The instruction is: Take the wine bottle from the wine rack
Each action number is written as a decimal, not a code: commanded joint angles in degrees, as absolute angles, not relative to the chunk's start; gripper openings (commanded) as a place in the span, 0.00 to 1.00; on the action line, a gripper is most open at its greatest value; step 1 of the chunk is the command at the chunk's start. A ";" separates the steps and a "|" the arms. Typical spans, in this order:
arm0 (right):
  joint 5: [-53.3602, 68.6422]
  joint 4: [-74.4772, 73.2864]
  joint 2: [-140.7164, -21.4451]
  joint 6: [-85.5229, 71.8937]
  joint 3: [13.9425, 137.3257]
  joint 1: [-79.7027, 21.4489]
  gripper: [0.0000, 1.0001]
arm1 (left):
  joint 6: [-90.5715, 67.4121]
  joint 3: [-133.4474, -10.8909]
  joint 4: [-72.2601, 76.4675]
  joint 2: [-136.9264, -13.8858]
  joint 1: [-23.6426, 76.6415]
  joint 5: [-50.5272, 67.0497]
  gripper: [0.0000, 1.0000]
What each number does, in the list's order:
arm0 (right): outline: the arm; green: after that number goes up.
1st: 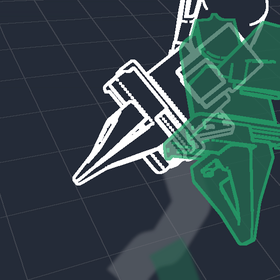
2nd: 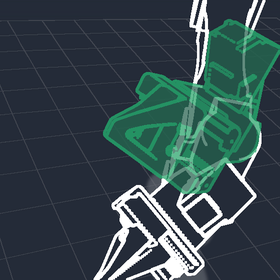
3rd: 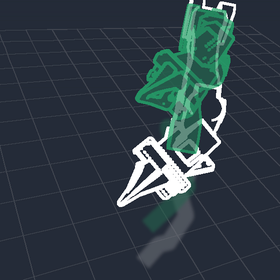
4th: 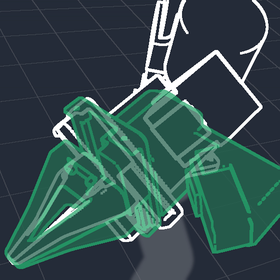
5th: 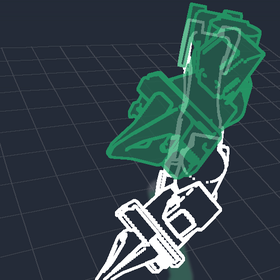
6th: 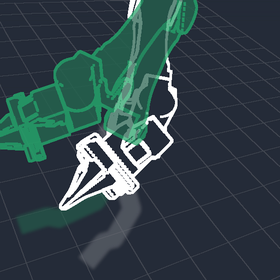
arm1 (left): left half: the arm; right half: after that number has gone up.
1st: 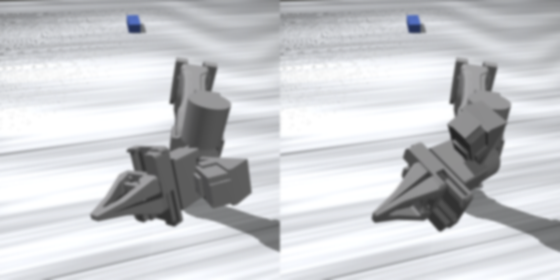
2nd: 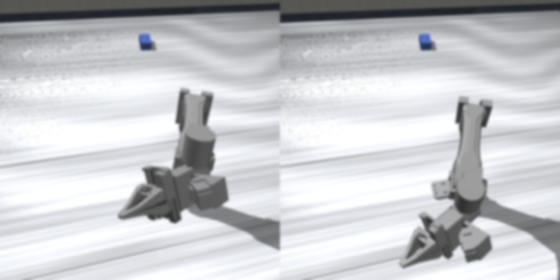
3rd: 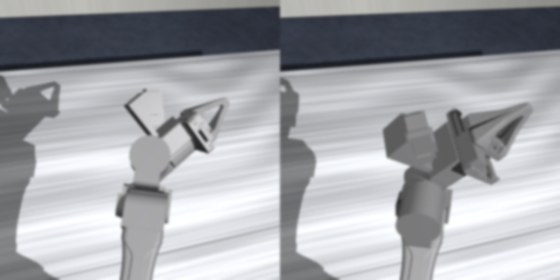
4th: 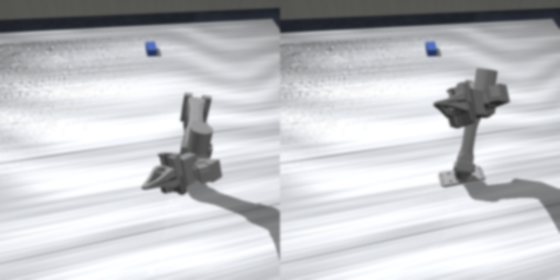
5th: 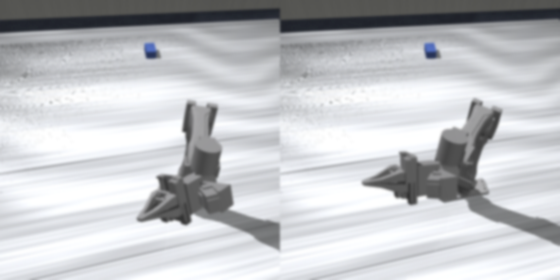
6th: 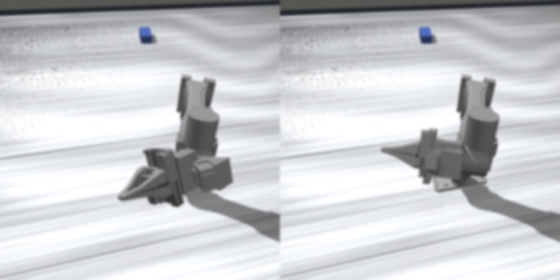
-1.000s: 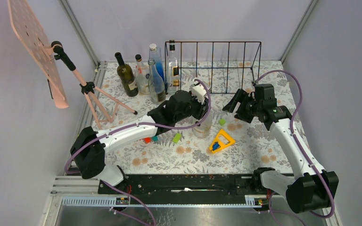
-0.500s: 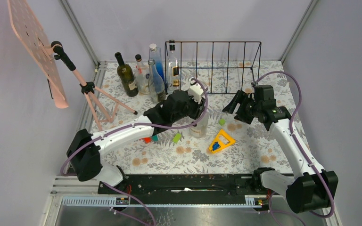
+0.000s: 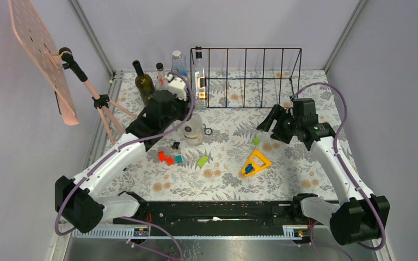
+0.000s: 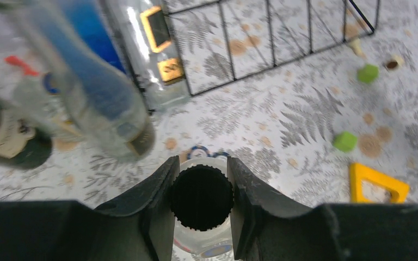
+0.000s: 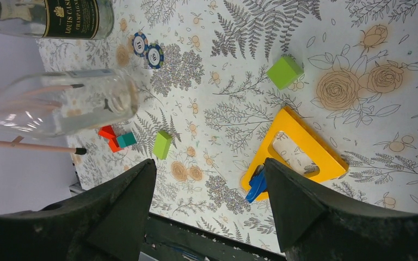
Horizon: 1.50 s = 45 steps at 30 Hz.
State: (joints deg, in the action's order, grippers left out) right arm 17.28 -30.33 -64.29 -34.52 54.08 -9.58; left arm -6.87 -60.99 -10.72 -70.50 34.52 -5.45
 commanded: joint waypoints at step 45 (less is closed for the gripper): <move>18.54 -31.22 -66.02 -31.72 54.40 -8.99 0.79 | -5.44 -69.41 22.31 -81.48 8.00 -11.64 0.00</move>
State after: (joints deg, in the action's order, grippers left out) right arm 17.63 -30.98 -65.91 -32.80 54.06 -9.30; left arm -8.32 -62.65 3.33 -82.74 8.43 -9.15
